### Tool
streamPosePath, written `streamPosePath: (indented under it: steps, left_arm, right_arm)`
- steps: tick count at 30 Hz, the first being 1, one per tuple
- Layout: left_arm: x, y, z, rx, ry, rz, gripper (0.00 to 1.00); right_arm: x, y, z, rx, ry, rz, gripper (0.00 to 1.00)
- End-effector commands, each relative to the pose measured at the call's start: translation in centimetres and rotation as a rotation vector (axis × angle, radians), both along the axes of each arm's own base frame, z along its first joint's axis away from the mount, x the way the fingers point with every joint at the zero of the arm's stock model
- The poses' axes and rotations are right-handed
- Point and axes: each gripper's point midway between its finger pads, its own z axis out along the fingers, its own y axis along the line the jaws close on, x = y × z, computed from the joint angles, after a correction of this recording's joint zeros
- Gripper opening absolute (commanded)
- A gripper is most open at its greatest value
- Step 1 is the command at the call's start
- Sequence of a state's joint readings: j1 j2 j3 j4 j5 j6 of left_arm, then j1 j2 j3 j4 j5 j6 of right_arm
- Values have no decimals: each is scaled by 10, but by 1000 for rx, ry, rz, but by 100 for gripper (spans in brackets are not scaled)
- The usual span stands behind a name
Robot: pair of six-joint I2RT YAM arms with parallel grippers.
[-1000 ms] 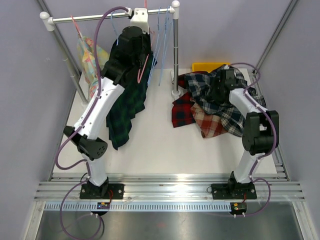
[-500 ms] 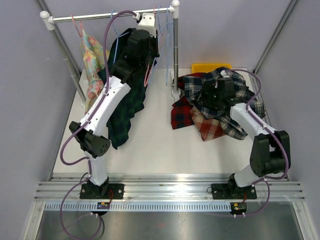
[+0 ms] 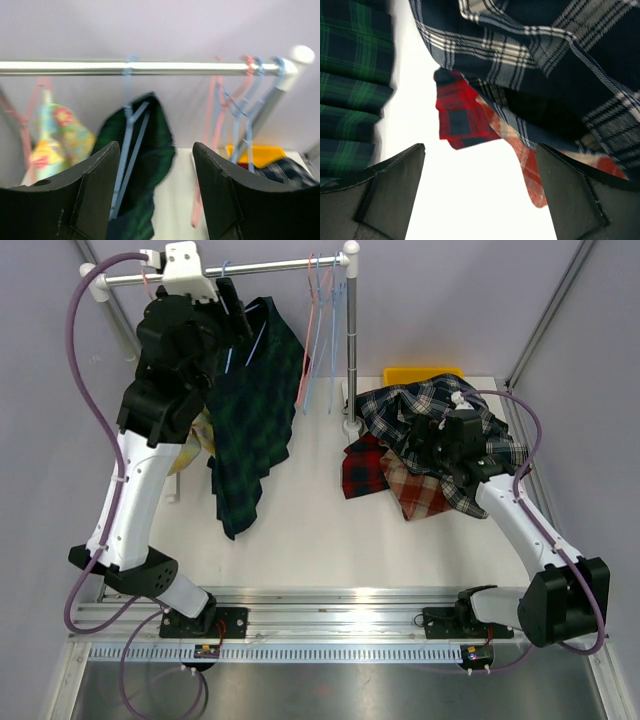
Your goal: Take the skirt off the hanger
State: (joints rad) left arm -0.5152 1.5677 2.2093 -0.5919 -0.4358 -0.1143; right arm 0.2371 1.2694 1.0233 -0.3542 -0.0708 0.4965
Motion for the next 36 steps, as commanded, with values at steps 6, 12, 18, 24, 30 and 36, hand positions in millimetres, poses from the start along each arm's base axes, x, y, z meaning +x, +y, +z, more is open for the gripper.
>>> streamPosePath:
  steps: [6,12,18,24,30,36]
  left_arm:
    - [35,43,-46,68,111,108,58]
    - [72,44,-77,64,199,50,50]
    - [96,42,-106,75,250,38,48]
    - [102,41,-117,38,268,41,0]
    - [86,36,-77,23,184,35,0]
    - [51,20,-13,17,63,7,0]
  right_arm:
    - [-19,-6,9,-19,-9,-3,99]
    - [-26,-10,0,-35,7,-8,100]
    - [-26,-12,-6,-49,16,-5,99]
    - [-25,-13,-14,-70,29,-4,99]
    - [-21,-6,4,-45,-25,31,100]
    - [-3,10,101,-80,-266,122,99]
